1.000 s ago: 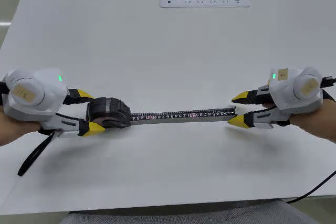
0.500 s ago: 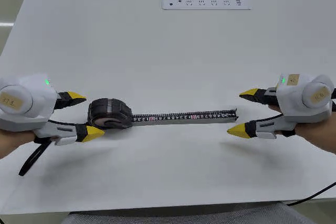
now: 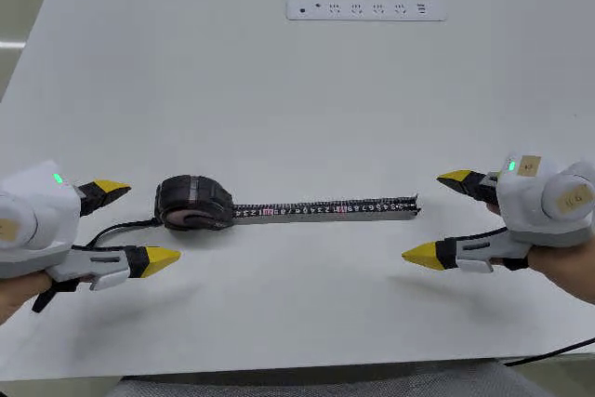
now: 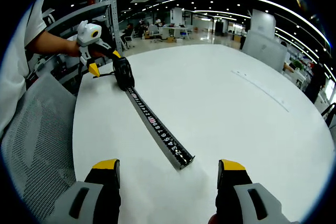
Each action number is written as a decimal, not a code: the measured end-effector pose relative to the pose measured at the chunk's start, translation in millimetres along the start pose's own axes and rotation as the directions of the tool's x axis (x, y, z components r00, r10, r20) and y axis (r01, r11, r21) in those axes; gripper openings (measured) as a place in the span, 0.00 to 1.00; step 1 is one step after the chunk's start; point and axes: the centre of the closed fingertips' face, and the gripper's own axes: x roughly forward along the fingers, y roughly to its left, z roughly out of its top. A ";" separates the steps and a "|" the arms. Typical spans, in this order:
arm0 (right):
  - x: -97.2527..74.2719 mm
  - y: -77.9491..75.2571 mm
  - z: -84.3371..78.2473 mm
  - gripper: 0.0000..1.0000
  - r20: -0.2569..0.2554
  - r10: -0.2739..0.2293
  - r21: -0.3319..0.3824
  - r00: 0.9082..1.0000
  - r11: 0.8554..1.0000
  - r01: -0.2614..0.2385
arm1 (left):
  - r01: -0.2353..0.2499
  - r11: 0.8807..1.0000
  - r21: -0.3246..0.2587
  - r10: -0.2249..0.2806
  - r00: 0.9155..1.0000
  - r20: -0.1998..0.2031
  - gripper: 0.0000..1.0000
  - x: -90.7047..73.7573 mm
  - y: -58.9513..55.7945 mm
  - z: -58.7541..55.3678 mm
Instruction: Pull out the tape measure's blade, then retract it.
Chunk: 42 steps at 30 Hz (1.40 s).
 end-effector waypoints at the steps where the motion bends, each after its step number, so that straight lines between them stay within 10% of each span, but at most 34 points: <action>1: -0.5 0.5 -0.3 0.75 0.000 -0.004 0.004 1.000 1.000 0.004 | -0.011 1.000 -0.007 0.011 1.000 0.008 0.65 -0.6 -0.3 0.4; 28: -18.1 25.2 -15.9 0.95 0.051 -0.073 0.093 0.996 0.993 0.068 | -0.095 0.983 -0.155 0.111 0.989 0.100 0.89 -24.2 -31.1 -18.2; 42: -28.0 35.7 -33.4 0.97 0.047 -0.079 0.135 0.996 0.988 0.072 | -0.119 0.974 -0.195 0.135 0.989 0.067 0.89 -38.2 -33.4 -38.0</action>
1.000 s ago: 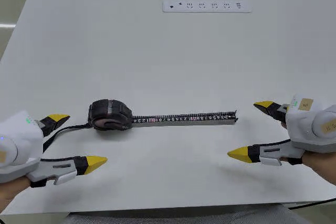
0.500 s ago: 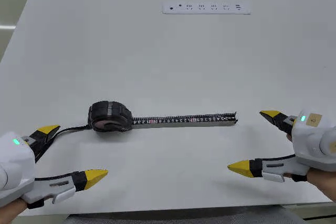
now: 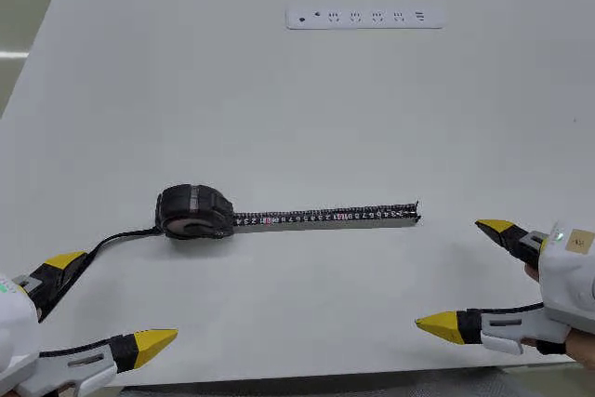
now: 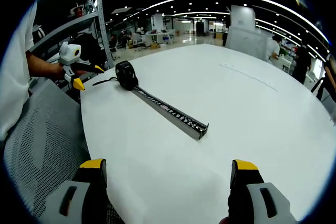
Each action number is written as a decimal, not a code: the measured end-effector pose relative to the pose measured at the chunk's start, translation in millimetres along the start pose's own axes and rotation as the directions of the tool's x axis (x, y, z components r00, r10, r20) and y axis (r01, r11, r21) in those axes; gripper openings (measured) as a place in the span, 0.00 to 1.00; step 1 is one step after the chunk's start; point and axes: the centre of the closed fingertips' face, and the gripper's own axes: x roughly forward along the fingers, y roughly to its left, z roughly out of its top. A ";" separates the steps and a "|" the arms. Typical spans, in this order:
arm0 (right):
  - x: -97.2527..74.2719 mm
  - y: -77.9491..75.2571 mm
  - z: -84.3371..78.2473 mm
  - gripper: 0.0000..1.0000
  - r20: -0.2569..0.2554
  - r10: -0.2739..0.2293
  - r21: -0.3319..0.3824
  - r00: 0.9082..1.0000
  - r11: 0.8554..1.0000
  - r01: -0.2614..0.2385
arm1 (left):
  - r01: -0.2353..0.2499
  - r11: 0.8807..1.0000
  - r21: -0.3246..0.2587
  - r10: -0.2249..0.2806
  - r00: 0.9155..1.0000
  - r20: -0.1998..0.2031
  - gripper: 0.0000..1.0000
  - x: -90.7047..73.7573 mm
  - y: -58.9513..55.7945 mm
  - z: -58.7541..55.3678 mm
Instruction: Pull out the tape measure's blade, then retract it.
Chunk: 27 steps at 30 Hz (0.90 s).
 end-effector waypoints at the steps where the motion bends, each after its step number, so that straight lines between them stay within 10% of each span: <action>1: -0.5 0.5 0.4 0.97 0.001 -0.001 0.003 1.000 1.000 0.001 | 0.000 1.000 -0.001 0.000 1.000 0.002 0.89 0.0 -0.4 0.6; 27: 0.4 4.0 -5.2 0.99 -0.007 0.002 0.019 1.000 1.000 -0.002 | 0.023 1.000 -0.019 -0.023 1.000 0.008 0.86 0.9 -10.9 2.7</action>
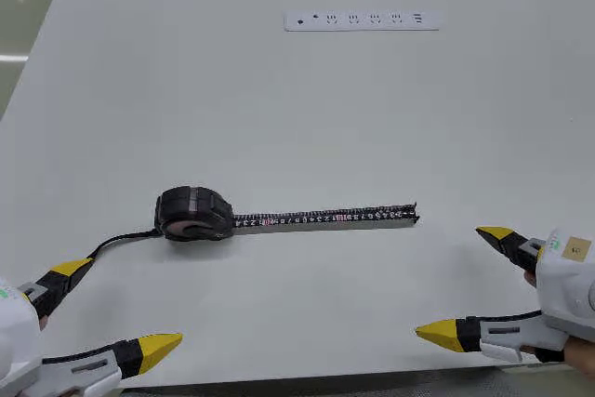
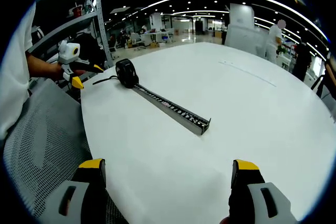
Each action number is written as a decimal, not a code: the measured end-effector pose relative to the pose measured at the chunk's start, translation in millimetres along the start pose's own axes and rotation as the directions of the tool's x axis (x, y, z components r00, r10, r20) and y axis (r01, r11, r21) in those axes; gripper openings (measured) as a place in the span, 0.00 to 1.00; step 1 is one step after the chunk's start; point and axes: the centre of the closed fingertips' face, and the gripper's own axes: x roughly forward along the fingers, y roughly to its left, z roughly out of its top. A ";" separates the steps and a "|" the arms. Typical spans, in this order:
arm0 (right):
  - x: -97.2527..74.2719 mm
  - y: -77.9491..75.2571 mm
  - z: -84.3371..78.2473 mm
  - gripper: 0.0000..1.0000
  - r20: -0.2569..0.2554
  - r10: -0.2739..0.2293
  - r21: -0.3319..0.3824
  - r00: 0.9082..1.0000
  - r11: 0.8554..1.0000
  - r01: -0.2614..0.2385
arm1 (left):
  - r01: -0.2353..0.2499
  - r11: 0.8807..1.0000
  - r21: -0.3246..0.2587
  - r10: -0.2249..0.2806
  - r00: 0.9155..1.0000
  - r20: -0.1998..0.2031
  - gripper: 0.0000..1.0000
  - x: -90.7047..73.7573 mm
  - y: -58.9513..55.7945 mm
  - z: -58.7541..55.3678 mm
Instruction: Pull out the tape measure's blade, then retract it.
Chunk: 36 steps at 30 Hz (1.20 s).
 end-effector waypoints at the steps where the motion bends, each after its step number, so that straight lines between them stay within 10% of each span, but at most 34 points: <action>1: 0.0 -0.1 0.4 0.99 0.002 -0.001 0.000 1.000 1.000 0.001 | 0.000 1.000 -0.001 0.000 1.000 0.003 0.86 0.5 -0.6 1.3; 36: 5.5 -6.5 10.7 0.97 0.009 0.006 -0.012 1.000 1.000 -0.006 | -0.062 0.996 -0.057 0.063 0.998 0.014 0.83 47.9 -1.7 40.5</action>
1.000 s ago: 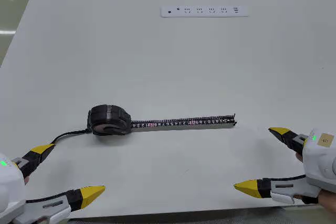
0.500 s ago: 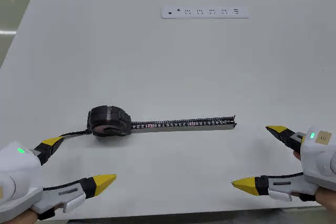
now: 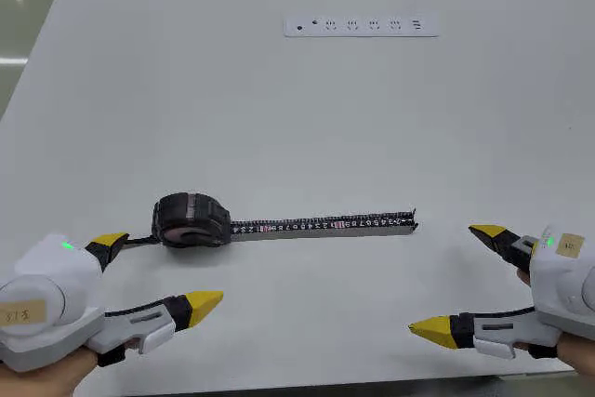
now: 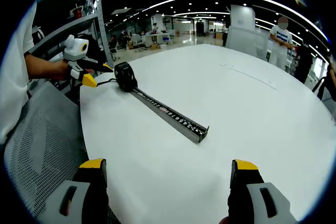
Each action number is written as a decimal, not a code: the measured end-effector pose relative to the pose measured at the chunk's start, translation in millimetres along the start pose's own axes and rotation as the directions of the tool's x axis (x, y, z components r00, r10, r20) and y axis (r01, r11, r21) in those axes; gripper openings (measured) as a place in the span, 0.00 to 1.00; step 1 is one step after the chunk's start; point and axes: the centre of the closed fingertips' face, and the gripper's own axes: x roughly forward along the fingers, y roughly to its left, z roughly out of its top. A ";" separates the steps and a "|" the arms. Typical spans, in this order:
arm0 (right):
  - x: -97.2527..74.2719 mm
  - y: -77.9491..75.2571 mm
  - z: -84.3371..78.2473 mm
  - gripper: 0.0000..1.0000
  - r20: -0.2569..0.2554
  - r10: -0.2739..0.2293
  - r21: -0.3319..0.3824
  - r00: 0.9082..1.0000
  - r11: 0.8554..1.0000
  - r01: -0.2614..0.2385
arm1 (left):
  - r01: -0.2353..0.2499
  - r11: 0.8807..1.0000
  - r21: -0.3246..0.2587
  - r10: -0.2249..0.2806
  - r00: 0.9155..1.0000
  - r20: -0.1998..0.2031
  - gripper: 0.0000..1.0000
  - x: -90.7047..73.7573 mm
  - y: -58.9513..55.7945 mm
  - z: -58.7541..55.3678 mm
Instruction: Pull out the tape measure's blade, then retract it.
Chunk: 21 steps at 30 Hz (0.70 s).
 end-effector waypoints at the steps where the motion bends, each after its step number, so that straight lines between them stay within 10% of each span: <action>1: -0.1 -0.4 0.3 0.97 0.001 -0.001 0.000 1.000 1.000 0.001 | -0.006 1.000 -0.010 0.006 1.000 0.003 0.83 0.8 1.1 1.3; 21: 1.7 -4.1 1.3 0.97 0.004 -0.005 0.005 1.000 1.000 0.005 | 0.005 0.998 -0.059 -0.004 1.000 0.002 0.82 26.2 -6.0 7.5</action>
